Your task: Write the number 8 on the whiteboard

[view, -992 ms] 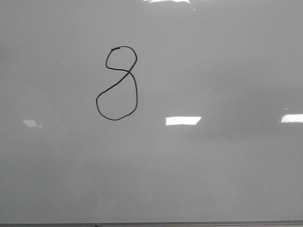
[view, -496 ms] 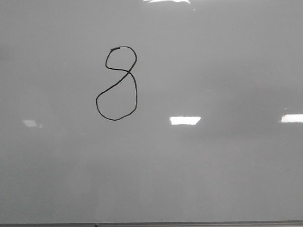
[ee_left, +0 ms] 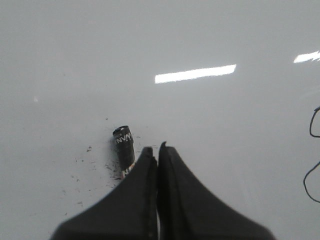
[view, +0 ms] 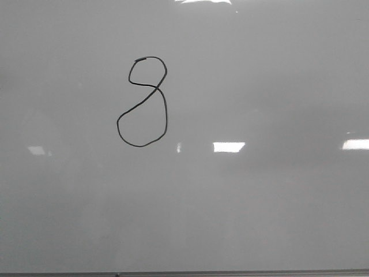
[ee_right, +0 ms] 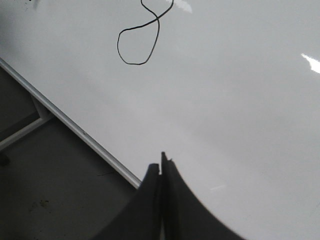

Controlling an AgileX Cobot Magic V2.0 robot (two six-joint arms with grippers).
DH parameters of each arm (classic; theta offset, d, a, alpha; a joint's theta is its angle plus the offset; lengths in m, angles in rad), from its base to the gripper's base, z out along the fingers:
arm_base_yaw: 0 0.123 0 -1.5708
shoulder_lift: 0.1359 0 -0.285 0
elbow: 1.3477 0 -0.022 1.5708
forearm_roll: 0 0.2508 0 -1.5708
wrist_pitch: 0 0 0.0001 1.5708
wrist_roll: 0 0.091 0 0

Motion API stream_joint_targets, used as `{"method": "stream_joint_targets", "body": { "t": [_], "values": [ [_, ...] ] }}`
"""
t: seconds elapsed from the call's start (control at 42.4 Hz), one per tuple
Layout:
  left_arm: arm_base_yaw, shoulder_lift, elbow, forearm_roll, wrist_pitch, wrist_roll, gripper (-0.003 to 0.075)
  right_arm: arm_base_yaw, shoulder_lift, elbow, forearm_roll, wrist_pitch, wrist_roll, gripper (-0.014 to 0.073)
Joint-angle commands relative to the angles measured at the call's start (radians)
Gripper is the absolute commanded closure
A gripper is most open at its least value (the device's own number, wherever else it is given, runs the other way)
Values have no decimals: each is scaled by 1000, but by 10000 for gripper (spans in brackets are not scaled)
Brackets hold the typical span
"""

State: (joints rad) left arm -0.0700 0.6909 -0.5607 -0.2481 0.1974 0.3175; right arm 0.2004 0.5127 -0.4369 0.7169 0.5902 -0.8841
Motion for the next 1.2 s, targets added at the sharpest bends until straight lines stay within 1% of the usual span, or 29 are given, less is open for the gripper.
{"method": "stream_joint_targets", "body": {
  "t": [0.0, 0.071, 0.236, 0.378, 0.519, 0.638, 0.826, 0.874, 1.181],
  "values": [
    [-12, -82, 34, 122, -128, -137, 741, -5, 1, -25, 28, -55, 0, 652],
    [1, -164, 100, 156, -154, -191, 741, -5, 1, -25, 28, -55, 0, 652],
    [41, -393, 270, 235, -155, -288, 741, -5, 1, -25, 28, -55, 0, 652],
    [70, -573, 393, 235, -155, -288, 741, -5, 1, -25, 28, -55, 0, 652],
    [99, -710, 484, 224, -136, -288, 741, -5, 1, -25, 28, -55, 0, 652],
    [115, -706, 522, 224, -109, -288, 741, -5, 1, -25, 28, -53, 0, 652],
    [114, -712, 582, 224, -130, -288, 741, -5, 1, -25, 28, -52, 0, 652],
    [114, -712, 582, 224, -107, -288, 741, -5, 1, -25, 28, -52, 0, 652],
    [114, -710, 582, 224, -109, -288, 741, -5, 1, -25, 28, -52, 0, 652]
  ]
}}
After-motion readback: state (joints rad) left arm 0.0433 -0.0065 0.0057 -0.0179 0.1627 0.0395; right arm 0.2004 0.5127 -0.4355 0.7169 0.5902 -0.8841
